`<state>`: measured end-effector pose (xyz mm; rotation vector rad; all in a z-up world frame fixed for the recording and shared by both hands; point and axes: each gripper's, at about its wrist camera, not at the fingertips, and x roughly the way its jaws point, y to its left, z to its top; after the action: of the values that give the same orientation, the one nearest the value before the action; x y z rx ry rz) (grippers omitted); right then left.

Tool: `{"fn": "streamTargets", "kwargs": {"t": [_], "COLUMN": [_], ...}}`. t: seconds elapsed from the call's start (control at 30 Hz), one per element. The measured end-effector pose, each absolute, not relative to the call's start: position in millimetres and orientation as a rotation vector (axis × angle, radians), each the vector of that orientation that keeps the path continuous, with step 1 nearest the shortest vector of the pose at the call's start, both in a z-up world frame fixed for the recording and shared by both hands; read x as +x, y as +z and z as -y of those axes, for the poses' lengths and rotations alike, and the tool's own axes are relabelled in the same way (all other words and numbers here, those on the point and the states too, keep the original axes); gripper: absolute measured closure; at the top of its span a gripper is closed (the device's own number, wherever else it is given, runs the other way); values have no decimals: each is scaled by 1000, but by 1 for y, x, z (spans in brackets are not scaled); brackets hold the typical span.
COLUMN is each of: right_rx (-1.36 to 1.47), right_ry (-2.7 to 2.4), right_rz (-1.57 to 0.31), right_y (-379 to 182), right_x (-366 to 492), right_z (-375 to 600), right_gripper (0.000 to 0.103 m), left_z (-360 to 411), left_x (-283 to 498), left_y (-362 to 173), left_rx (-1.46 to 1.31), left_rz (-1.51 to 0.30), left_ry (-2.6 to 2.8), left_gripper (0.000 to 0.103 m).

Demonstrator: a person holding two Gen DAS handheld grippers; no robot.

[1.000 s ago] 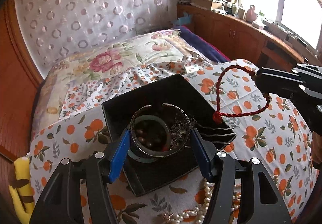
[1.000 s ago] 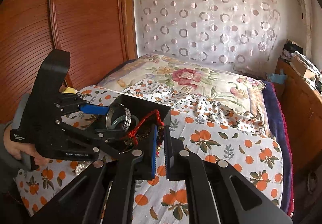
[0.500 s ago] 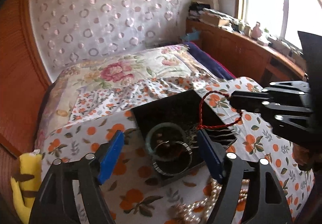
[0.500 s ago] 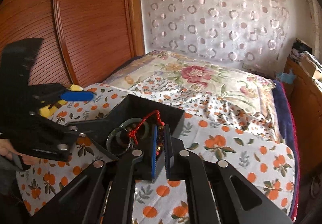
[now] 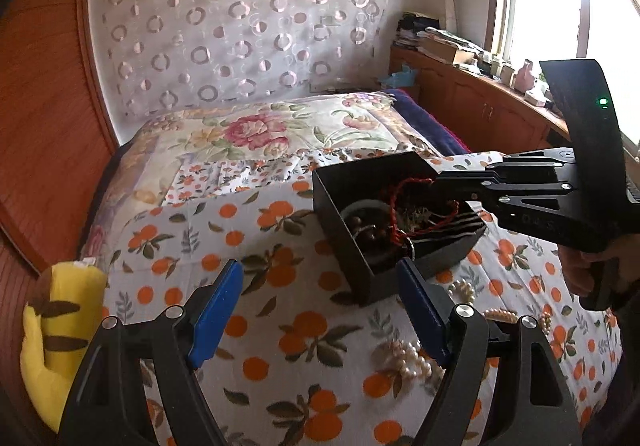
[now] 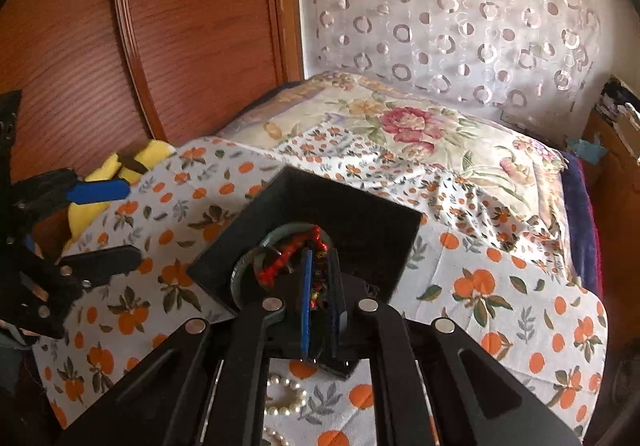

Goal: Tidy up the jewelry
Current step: 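Move both tools back to the pearl necklaces and small ring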

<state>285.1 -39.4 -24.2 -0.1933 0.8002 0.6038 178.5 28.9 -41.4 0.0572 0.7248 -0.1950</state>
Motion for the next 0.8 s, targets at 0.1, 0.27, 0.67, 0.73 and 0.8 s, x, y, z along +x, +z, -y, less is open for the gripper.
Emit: {"fn": "streamTargets", "kwargs": {"t": [0.1,0.27,0.67,0.73,0.8], "right_rx": [-197,-192,-186,-194,-195], "right_ry": [586,565,568,554,547], "right_rz": [-800,-766,-723,-731,-745], "right_y": [-24,-15,-12,-19,-24], "right_x": [283,268,189,179,170], "right_z": [42,50,72,76,79], "right_gripper": [89,73,73,73,73], "left_z": [-26,-26,-12,-10,-7], "left_x": [172,155,107,97,89], "left_y": [-43,-48,-66,-72,-76], "left_rx": [52,30,18,5,5], "left_rz": [-724,-732,-757,-771,-778], "left_ry": [-199,-203,-239,-244,-257], "left_gripper": [28,28,28,28,28]}}
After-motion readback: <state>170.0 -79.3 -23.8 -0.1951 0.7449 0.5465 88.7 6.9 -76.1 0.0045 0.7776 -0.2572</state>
